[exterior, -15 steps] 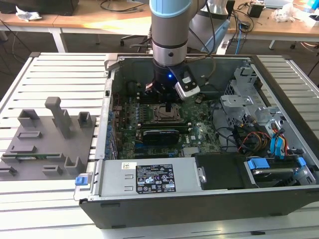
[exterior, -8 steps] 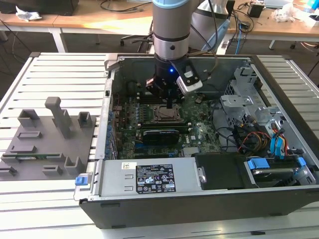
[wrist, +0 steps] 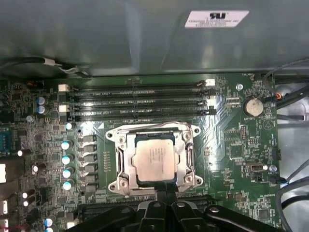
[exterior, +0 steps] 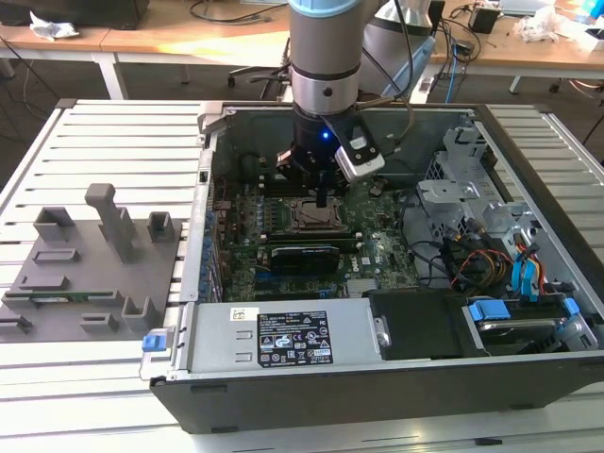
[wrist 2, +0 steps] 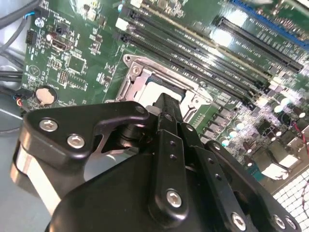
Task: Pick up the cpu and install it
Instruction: 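Install the second cpu locking lever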
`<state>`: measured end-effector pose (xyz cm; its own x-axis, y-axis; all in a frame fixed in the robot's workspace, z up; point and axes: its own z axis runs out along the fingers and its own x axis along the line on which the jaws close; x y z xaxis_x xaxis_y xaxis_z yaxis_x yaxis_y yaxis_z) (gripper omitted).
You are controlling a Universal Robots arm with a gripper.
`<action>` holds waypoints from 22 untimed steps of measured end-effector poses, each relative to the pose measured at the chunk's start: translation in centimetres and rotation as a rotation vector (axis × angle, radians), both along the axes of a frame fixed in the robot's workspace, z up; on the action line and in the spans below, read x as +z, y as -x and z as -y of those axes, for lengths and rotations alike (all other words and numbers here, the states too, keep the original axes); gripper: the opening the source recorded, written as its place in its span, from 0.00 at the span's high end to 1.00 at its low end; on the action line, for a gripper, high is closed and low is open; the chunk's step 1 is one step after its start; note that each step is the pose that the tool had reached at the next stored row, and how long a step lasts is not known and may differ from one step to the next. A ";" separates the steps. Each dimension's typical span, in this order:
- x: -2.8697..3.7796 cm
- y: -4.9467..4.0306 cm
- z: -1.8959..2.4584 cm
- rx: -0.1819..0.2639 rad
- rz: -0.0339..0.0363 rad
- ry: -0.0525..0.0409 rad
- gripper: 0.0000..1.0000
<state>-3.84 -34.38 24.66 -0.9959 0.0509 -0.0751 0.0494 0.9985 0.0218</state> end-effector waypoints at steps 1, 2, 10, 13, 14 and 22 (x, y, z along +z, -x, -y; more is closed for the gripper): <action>0.01 0.00 0.28 0.000 0.0000 0.0000 0.89; 0.02 0.00 0.45 0.000 0.0000 -0.0001 0.89; 0.07 -0.01 1.95 0.000 0.0000 -0.0001 0.89; -0.02 0.13 2.59 0.000 0.0002 -0.0034 0.89; -0.10 0.33 2.66 0.000 0.0003 -0.0059 0.89; -1.31 2.63 2.90 0.000 0.0003 -0.0186 0.89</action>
